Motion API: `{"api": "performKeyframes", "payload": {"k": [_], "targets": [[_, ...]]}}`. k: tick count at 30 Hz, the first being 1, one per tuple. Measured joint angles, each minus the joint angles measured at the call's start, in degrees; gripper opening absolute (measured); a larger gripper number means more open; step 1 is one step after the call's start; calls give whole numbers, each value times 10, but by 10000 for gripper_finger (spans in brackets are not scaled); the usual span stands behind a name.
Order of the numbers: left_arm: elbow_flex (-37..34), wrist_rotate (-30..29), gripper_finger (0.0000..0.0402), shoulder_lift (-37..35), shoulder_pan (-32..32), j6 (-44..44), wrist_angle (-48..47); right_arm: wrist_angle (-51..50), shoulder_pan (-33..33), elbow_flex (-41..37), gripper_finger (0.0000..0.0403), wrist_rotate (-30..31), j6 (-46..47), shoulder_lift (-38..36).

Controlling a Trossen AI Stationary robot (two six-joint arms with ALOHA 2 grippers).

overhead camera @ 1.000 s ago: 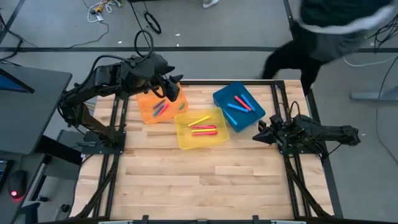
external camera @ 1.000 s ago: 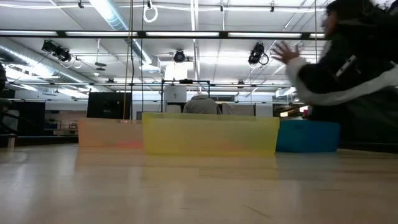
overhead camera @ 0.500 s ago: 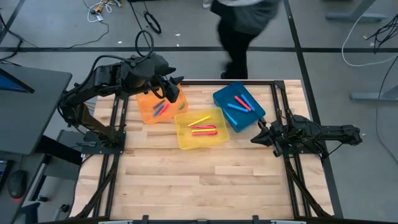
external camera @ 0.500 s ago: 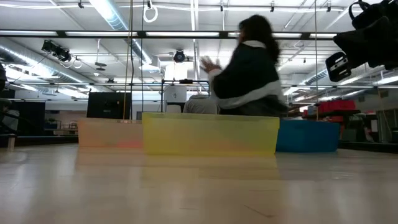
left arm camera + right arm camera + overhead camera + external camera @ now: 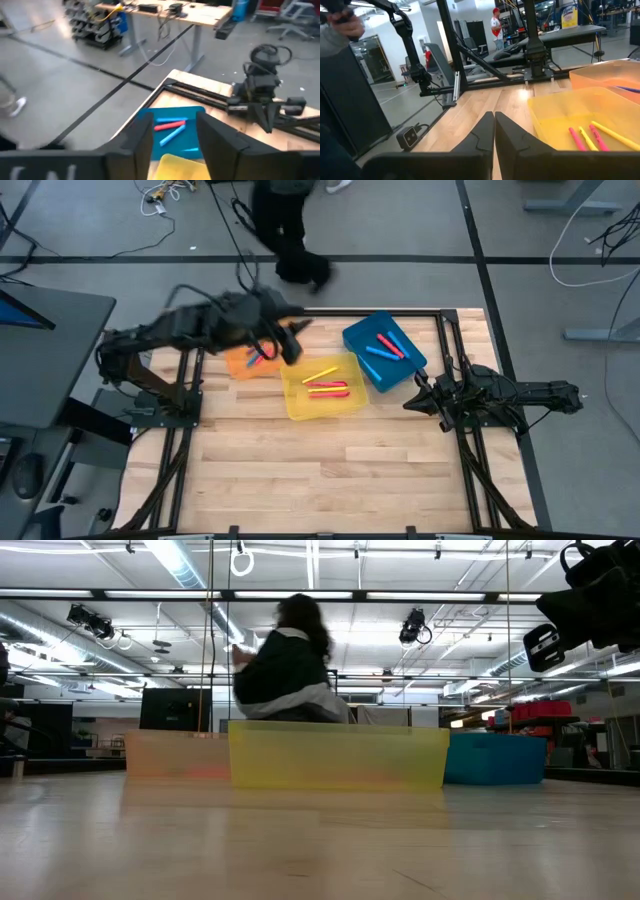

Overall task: Pick & Place Markers
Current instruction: Return to Home Position

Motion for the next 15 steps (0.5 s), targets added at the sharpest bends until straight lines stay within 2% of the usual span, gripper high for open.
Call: {"api": "performKeyframes", "payload": {"k": [3,8,12,15], "targets": [[-94,9,124,-6,-9,25,117,0,0,0,16,0,0,0],[-247,68,69,-17,2,31,310,0,0,0,16,0,0,0],[-345,104,29,-39,10,14,411,0,0,0,16,0,0,0],[-417,108,7,-70,13,9,485,1,0,0,16,0,0,0]]}}
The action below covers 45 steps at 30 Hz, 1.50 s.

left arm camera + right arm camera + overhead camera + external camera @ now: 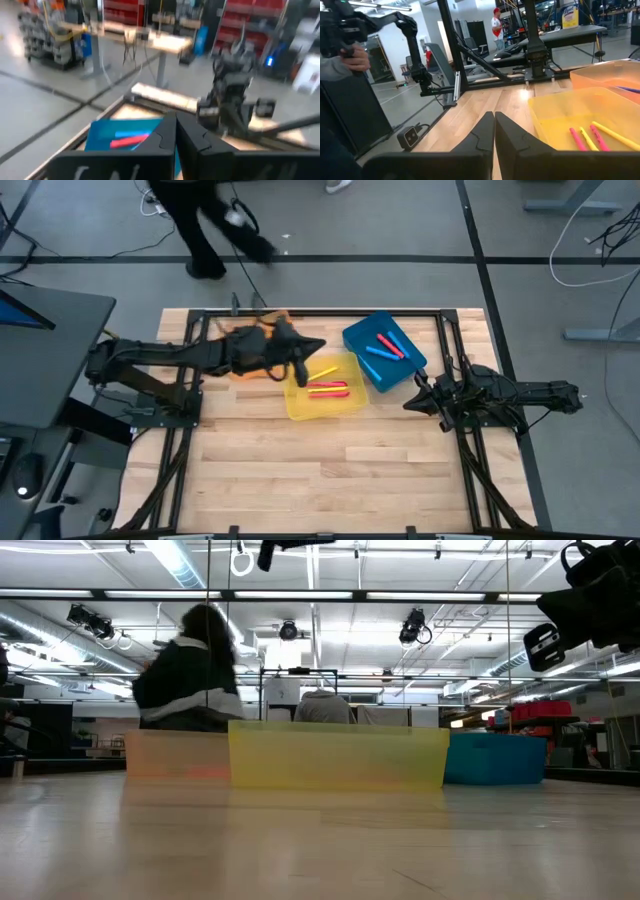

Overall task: Pick & Place Markers
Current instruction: Return to Home Position

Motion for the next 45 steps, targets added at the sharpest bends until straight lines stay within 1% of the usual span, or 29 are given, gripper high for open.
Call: {"api": "performKeyframes", "payload": {"k": [5,8,11,18,23,29,34,39,42,45], "targets": [[-127,3,14,-78,4,16,156,0,0,0,16,0,0,0],[-202,2,15,-132,7,20,215,0,0,0,16,0,0,0],[-267,4,7,-187,6,38,268,0,0,0,16,0,0,0],[-396,3,10,-311,6,80,323,-1,0,0,16,0,0,0],[-484,2,4,-395,6,82,365,0,0,0,16,0,0,0],[-578,6,7,-489,6,79,413,0,0,0,16,0,0,0],[-633,7,4,-564,6,75,421,0,0,0,16,0,0,0],[-667,7,5,-624,6,76,417,-1,0,0,16,0,0,0],[-667,8,3,-655,6,76,368,0,0,0,16,0,0,0],[-667,19,6,-684,6,61,294,-1,0,0,16,0,0,0]]}}
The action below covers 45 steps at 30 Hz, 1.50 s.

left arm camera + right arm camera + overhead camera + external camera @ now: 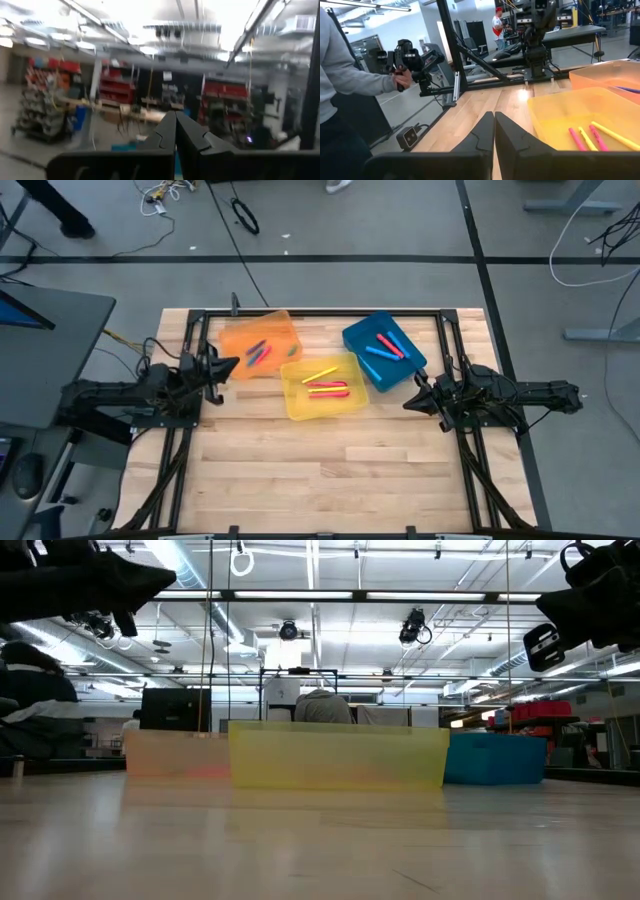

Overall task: Pick & Place Markers
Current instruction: Return to Home Position

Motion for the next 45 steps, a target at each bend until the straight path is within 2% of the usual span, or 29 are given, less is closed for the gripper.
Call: {"api": "performKeyframes", "payload": {"k": [7,11,21,25,30,45], "targets": [[0,19,3,-67,0,-98,-223,0,0,0,16,0,0,0],[0,20,6,-99,0,-122,-295,0,0,0,16,0,0,0],[1,30,5,-96,-1,-115,-309,0,0,0,16,0,0,0],[0,30,15,-96,-1,-139,-310,0,0,0,16,0,0,0],[0,38,26,-96,-1,-118,-306,0,0,0,16,0,0,0],[-1,38,23,-96,-1,-121,-282,0,0,0,16,0,0,0]]}}
